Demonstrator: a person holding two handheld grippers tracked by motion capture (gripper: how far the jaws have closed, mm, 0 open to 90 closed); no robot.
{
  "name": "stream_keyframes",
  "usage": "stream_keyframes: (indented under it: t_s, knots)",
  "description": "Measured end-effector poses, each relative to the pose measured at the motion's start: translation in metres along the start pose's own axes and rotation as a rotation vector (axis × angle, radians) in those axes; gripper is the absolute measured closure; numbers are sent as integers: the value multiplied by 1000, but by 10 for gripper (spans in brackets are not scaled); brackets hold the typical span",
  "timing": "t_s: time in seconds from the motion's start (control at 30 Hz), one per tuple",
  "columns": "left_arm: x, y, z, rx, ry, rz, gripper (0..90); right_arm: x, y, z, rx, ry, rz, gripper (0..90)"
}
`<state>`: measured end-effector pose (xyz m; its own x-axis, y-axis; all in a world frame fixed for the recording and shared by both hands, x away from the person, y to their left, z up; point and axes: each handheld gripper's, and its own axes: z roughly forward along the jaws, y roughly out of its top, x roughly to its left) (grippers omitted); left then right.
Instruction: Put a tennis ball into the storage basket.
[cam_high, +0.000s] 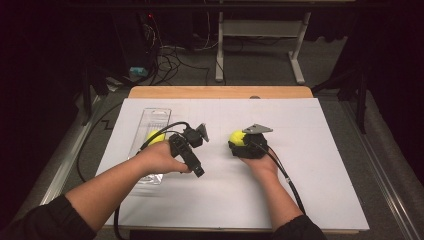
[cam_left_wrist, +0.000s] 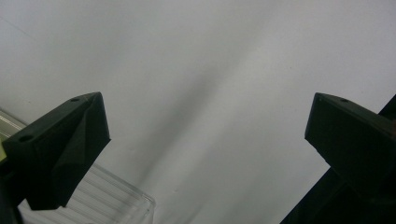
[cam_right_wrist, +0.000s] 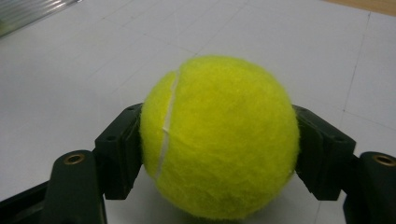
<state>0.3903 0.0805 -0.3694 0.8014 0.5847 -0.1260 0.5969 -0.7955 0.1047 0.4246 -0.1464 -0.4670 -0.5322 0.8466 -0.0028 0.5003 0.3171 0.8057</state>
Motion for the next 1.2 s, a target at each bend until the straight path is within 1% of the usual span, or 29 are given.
stream_keyframes:
  t_s: [0.23,0.43,0.53,0.57,0.63,0.87,1.0,1.2]
  knots:
    - [0,0,0,2,0,2,10,2,3,-12,-25,11,-7,271]
    - [0,0,0,1,-2,-2,10,3,-1,-22,-37,21,-14,270]
    - [-1,1,1,4,-3,-1,10,3,-5,-29,-44,24,-15,270]
    - [-1,1,1,10,-1,6,10,3,-6,-31,-48,25,-14,270]
    - [-1,2,2,6,-5,1,10,3,-9,-35,-50,27,-14,271]
    - [-2,3,3,14,-4,7,10,3,-19,-50,-62,31,-11,271]
    - [-2,2,3,9,-4,0,10,2,-25,-58,-70,25,-17,271]
    - [-1,1,2,7,-4,-1,10,1,-37,-70,-82,29,-1,271]
